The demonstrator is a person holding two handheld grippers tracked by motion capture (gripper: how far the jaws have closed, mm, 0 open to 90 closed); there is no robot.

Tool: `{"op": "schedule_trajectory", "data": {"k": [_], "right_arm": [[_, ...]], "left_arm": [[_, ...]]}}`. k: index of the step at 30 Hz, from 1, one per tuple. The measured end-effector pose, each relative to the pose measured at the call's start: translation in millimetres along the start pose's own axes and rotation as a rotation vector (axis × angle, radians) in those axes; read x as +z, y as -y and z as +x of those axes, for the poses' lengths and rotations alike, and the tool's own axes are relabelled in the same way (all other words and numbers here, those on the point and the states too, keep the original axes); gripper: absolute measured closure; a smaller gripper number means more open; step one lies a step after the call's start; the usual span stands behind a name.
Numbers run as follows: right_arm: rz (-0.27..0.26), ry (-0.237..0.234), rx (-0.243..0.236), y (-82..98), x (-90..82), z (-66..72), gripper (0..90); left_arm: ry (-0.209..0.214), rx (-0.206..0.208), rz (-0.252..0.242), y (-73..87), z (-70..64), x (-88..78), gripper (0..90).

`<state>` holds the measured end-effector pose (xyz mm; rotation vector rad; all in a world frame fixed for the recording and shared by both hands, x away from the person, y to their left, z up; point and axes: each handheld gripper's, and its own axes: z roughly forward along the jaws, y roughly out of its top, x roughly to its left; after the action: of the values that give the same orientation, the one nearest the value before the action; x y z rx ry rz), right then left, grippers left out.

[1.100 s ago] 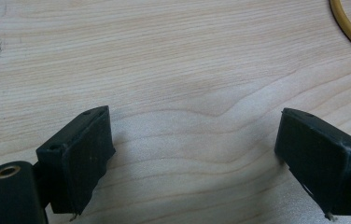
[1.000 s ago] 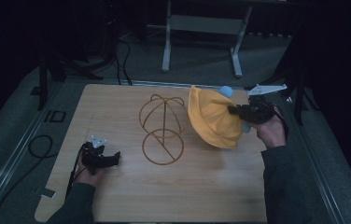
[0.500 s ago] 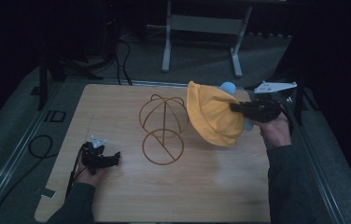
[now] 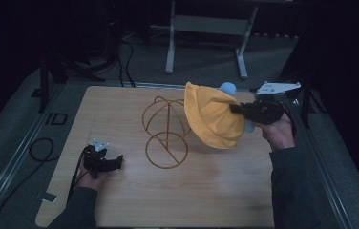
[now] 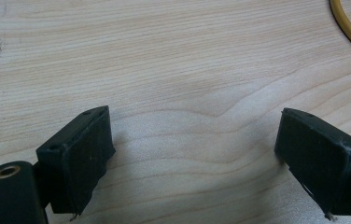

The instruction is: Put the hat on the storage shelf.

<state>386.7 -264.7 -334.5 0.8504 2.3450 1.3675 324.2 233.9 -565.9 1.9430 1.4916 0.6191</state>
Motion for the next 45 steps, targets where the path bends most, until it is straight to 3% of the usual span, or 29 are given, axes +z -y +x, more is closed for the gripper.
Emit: {"op": "schedule_trajectory", "data": {"k": [25,45], "right_arm": [[-0.052,-0.050,-0.032,-21.5,6.9,13.6,84.1],[-0.040,-0.084,-0.082,-47.5,26.4,29.0,84.1]], "left_arm": [[0.001,0.001,0.000,-0.1,0.1,0.1,11.5],[0.000,0.003,0.001,-0.1,0.1,0.0,11.5]]}}
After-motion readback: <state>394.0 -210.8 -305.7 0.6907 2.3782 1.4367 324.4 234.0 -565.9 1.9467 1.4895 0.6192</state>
